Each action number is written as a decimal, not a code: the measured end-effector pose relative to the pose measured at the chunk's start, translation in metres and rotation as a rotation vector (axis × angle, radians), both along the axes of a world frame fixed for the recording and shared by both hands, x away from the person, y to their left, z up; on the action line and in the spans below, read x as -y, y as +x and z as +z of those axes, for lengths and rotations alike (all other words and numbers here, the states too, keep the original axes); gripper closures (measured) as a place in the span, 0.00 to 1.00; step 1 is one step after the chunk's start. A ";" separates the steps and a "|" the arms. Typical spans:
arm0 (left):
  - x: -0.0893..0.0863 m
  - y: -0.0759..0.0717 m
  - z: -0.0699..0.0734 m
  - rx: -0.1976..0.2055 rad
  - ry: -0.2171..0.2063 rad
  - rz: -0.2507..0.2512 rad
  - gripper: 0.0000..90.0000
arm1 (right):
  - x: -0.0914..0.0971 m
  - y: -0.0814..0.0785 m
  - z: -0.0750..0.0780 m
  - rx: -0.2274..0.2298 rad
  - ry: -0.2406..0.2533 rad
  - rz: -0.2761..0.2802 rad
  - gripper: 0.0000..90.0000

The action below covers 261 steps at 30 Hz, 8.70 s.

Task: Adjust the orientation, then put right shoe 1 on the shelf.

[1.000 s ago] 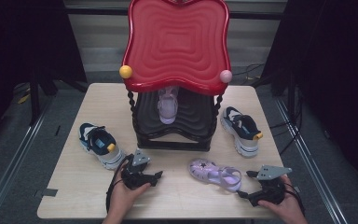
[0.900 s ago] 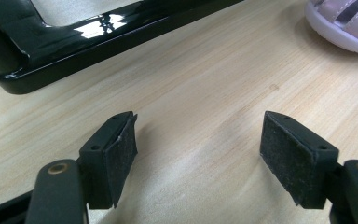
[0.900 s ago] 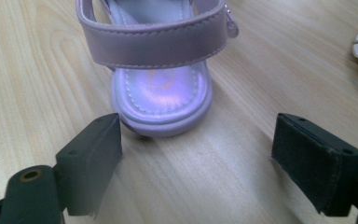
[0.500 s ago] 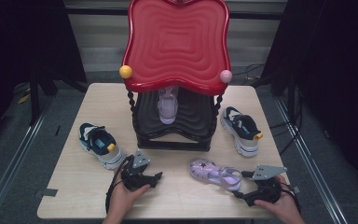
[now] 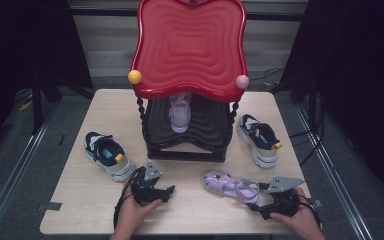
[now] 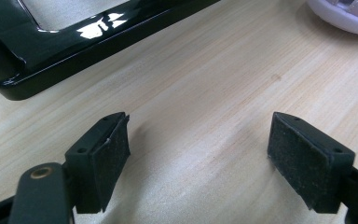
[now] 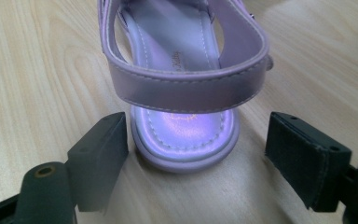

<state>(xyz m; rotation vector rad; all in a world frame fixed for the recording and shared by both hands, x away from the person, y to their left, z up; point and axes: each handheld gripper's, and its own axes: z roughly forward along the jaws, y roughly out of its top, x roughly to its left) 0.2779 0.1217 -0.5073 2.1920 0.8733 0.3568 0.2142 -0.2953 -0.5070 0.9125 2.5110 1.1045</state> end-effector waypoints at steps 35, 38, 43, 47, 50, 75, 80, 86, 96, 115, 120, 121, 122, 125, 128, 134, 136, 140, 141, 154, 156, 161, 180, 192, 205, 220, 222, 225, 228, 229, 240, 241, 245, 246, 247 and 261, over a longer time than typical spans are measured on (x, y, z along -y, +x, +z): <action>0.000 0.000 0.000 0.001 -0.003 -0.002 0.22 | -0.010 0.003 -0.002 0.002 0.017 -0.054 0.30; 0.000 0.000 0.000 0.001 -0.003 -0.002 0.22 | -0.010 0.002 -0.002 0.003 0.019 -0.058 0.33; 0.000 0.000 0.000 0.001 -0.003 -0.002 0.22 | -0.010 0.001 -0.002 0.007 0.025 -0.050 0.38; 0.000 0.000 0.000 0.001 -0.003 -0.002 0.22 | -0.013 -0.002 -0.001 0.013 0.021 -0.065 0.38; 0.000 0.000 0.000 0.001 -0.003 -0.002 0.22 | -0.015 -0.005 -0.001 0.010 0.023 -0.088 0.38; 0.000 0.000 0.000 0.001 -0.001 0.000 0.22 | -0.021 -0.002 -0.001 0.013 0.026 -0.050 0.40; 0.000 0.000 0.000 0.001 -0.002 0.000 0.22 | -0.021 -0.002 -0.001 0.012 0.023 -0.050 0.39; 0.000 0.000 0.000 0.001 -0.002 0.001 0.22 | -0.025 0.004 -0.002 -0.001 0.023 -0.004 0.33; 0.000 0.000 0.000 0.001 -0.003 0.002 0.22 | -0.027 0.002 -0.001 0.016 0.025 -0.010 0.41; 0.000 0.000 0.000 0.001 -0.004 0.003 0.22 | -0.028 -0.010 0.022 0.066 0.051 -0.053 0.41; 0.000 0.000 0.000 0.001 -0.004 0.003 0.22 | -0.034 -0.010 0.031 0.060 0.059 -0.065 0.41; 0.000 0.000 0.000 0.002 -0.004 0.003 0.22 | -0.035 -0.010 0.034 0.061 0.063 -0.070 0.41; 0.000 0.000 0.000 0.001 -0.004 0.003 0.22 | -0.036 -0.010 0.036 0.064 0.069 -0.072 0.41; 0.000 0.000 0.000 0.001 -0.005 0.002 0.22 | -0.037 -0.009 0.045 0.066 0.073 -0.090 0.41; 0.000 0.000 0.000 0.002 -0.005 0.002 0.22 | -0.039 -0.009 0.052 0.073 0.078 -0.092 0.41; 0.000 0.000 0.000 0.001 -0.004 0.001 0.22 | -0.045 -0.006 0.065 0.098 0.092 -0.120 0.41; 0.000 0.000 0.000 0.001 -0.004 0.001 0.22 | -0.048 -0.005 0.070 0.109 0.098 -0.134 0.41; 0.000 0.000 0.000 0.001 -0.005 0.002 0.22 | -0.054 -0.002 0.080 0.134 0.104 -0.167 0.41; 0.000 0.000 0.000 0.002 -0.005 0.002 0.22 | -0.057 -0.001 0.082 0.141 0.102 -0.173 0.42; 0.000 0.000 0.000 0.001 -0.005 0.002 0.22 | -0.083 0.009 0.096 0.206 0.099 -0.279 0.42; 0.000 0.000 0.000 0.002 -0.005 0.002 0.22 | -0.085 0.009 0.096 0.205 0.099 -0.296 0.41; 0.000 0.000 0.000 0.002 0.000 0.004 0.22 | -0.097 0.011 0.096 0.241 0.093 -0.363 0.41; 0.000 0.000 0.000 0.002 -0.003 0.004 0.22 | -0.134 0.021 0.092 0.323 0.141 -0.546 0.41; 0.000 0.000 0.000 0.002 -0.003 0.003 0.22 | -0.139 0.037 0.099 0.331 0.202 -0.642 0.41; 0.000 0.000 0.000 0.002 -0.002 0.001 0.22 | -0.165 0.053 0.107 0.380 0.192 -0.729 0.41; 0.000 0.000 0.000 0.002 0.000 0.002 0.22 | -0.176 0.068 0.096 0.377 0.225 -0.809 0.41; 0.000 0.000 0.000 0.002 -0.003 0.000 0.22 | -0.177 0.071 0.095 0.379 0.227 -0.823 0.41; 0.000 0.000 0.000 0.001 0.000 0.002 0.22 | -0.177 0.075 0.094 0.381 0.235 -0.833 0.41; 0.000 0.000 0.000 0.002 -0.001 0.001 0.22 | -0.177 0.077 0.093 0.384 0.248 -0.835 0.41; 0.000 0.000 0.000 0.002 -0.001 0.001 0.22 | -0.177 0.077 0.093 0.384 0.248 -0.835 0.41; 0.000 0.000 0.000 0.002 0.002 0.001 0.22 | -0.191 0.096 0.091 0.382 0.240 -0.885 0.41; 0.000 0.000 0.000 0.002 0.002 0.001 0.22 | -0.192 0.098 0.091 0.382 0.239 -0.890 0.41; 0.000 0.000 0.000 0.003 -0.001 0.000 0.22 | -0.195 0.103 0.090 0.392 0.228 -0.906 0.41; 0.000 0.000 0.000 0.003 -0.001 0.001 0.22 | -0.198 0.108 0.090 0.378 0.223 -0.906 0.41; 0.000 0.000 0.000 0.002 0.002 0.001 0.22 | -0.199 0.111 0.090 0.377 0.214 -0.913 0.41; 0.000 0.000 0.000 0.002 -0.003 0.000 0.22 | -0.207 0.127 0.084 0.383 0.213 -0.929 0.41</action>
